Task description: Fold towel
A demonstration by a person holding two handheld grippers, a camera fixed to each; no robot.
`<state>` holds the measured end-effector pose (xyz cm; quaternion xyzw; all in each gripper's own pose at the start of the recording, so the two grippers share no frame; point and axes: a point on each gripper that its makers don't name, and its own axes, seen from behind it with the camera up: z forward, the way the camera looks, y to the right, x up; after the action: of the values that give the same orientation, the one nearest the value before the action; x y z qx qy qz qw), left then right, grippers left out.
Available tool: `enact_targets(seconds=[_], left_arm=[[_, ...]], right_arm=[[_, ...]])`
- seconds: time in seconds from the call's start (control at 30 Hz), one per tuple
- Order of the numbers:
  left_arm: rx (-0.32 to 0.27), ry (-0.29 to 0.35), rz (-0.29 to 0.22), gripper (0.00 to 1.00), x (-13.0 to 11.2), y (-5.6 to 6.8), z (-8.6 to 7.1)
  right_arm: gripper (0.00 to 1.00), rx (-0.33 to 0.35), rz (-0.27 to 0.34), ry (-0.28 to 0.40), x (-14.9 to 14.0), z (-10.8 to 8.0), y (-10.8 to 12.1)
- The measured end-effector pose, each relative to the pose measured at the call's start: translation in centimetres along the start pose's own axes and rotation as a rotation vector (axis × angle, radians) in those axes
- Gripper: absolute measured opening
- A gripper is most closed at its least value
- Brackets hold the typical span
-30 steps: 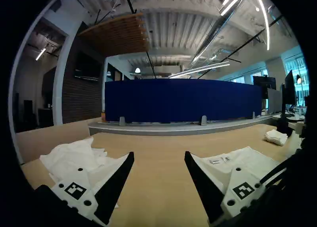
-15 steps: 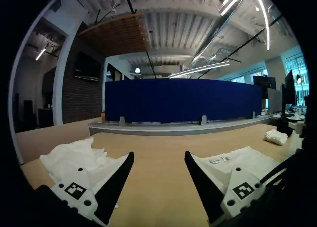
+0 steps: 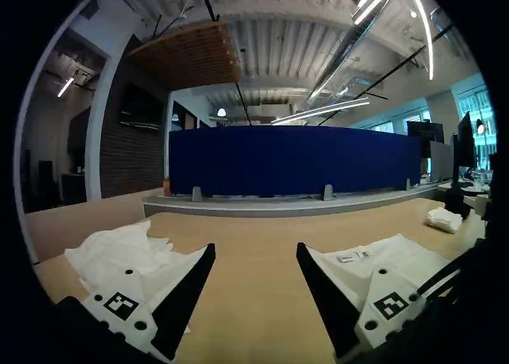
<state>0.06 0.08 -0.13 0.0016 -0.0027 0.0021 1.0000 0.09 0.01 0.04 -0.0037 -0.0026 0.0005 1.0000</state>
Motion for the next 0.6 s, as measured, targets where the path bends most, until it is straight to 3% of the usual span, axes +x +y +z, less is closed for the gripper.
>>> enact_targets(seconds=[0.07, 0.27, 0.6], left_arm=[[-0.002, -0.004, 0.004, 0.94, 0.1, 0.1, 0.1], [-0.008, 0.047, -0.005, 0.94, 3.9, 0.0, 0.4], [-0.02, 0.042, 0.01, 0.94, 12.3, 0.7, 0.8]], right_arm=[[0.99, -0.001, 0.001, -0.006, 0.1, 0.0, 0.0], [1.0, 0.015, -0.002, 0.018, 2.9, -0.1, -0.5], [1.0, 0.003, -0.027, 0.02, 11.3, -0.4, -0.6]])
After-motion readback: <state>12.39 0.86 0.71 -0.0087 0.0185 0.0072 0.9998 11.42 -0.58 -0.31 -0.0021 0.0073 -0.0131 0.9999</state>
